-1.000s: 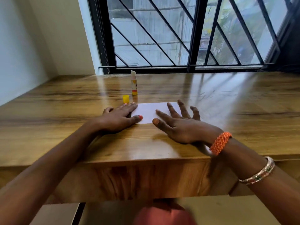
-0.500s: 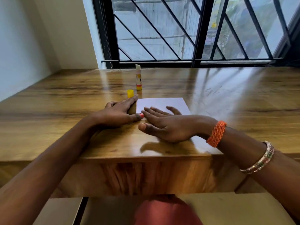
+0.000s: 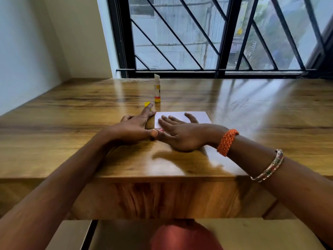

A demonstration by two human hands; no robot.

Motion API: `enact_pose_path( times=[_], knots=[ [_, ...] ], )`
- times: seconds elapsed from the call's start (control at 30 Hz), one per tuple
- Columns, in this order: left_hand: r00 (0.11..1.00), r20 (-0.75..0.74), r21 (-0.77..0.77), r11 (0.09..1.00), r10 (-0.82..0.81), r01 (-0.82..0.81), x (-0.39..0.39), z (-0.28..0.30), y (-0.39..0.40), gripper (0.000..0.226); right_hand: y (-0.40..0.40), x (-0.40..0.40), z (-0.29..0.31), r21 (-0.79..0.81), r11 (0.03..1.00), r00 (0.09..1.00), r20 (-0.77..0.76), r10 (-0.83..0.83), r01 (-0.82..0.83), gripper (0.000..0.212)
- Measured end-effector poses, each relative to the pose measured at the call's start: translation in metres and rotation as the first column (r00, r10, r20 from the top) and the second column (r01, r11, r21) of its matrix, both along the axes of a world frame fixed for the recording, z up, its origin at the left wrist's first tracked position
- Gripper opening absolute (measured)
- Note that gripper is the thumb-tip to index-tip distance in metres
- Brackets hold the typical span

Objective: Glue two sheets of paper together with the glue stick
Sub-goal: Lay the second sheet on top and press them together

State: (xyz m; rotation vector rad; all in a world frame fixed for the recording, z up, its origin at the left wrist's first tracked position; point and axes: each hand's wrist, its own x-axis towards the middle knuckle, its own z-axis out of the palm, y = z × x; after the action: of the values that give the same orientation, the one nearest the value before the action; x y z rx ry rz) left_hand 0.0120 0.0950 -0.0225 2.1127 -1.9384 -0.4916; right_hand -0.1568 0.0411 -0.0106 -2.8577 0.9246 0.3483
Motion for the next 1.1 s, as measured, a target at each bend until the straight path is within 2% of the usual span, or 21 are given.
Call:
enact_pose_path(
  times=[0.07, 0.2, 0.37, 0.43, 0.63, 0.77, 0.93, 1.03, 1.1],
  knots=[
    [1.0, -0.007, -0.007, 1.0, 0.001, -0.001, 0.002, -0.001, -0.001, 0.117, -0.007, 0.001, 0.002, -0.002, 1.0, 1.0, -0.02, 0.015, -0.015, 0.077],
    [1.0, -0.016, -0.021, 1.0, 0.003, -0.003, 0.003, -0.005, -0.003, 0.107, -0.018, 0.01, 0.004, -0.042, 0.994, 0.994, -0.038, -0.107, 0.105, 0.08],
    [0.999, -0.045, -0.03, 1.0, -0.011, 0.009, 0.003, -0.003, -0.002, 0.113, -0.006, 0.014, 0.001, 0.026, 0.999, 0.999, 0.033, 0.027, -0.028, 0.074],
    [0.999, -0.048, -0.024, 1.0, -0.015, 0.013, 0.003, -0.003, -0.004, 0.108, -0.009, 0.017, 0.001, 0.025, 0.999, 0.999, 0.029, 0.031, -0.032, 0.073],
    [1.0, -0.02, 0.019, 1.0, -0.001, 0.002, 0.003, -0.001, -0.002, 0.126, -0.012, 0.029, 0.004, 0.033, 0.999, 1.0, 0.028, -0.002, 0.001, 0.075],
    [1.0, -0.008, 0.045, 0.999, 0.014, -0.014, 0.005, -0.001, -0.007, 0.111, -0.005, 0.027, 0.004, 0.095, 0.995, 0.996, 0.088, 0.027, -0.036, 0.072],
    [0.999, -0.042, 0.08, 0.997, 0.017, -0.013, 0.006, -0.001, -0.01, 0.112, 0.0, 0.018, 0.004, 0.185, 0.977, 0.99, 0.113, 0.088, -0.108, 0.066],
    [1.0, -0.003, 0.072, 0.997, 0.024, -0.024, 0.006, -0.002, -0.011, 0.108, -0.002, 0.022, 0.002, 0.184, 0.977, 0.989, 0.123, 0.082, -0.103, 0.068],
    [0.995, 0.096, 0.064, 0.997, 0.03, -0.036, 0.004, -0.005, -0.01, 0.106, -0.004, 0.024, 0.001, 0.202, 0.975, 0.988, 0.146, 0.06, -0.089, 0.07]
  ],
)
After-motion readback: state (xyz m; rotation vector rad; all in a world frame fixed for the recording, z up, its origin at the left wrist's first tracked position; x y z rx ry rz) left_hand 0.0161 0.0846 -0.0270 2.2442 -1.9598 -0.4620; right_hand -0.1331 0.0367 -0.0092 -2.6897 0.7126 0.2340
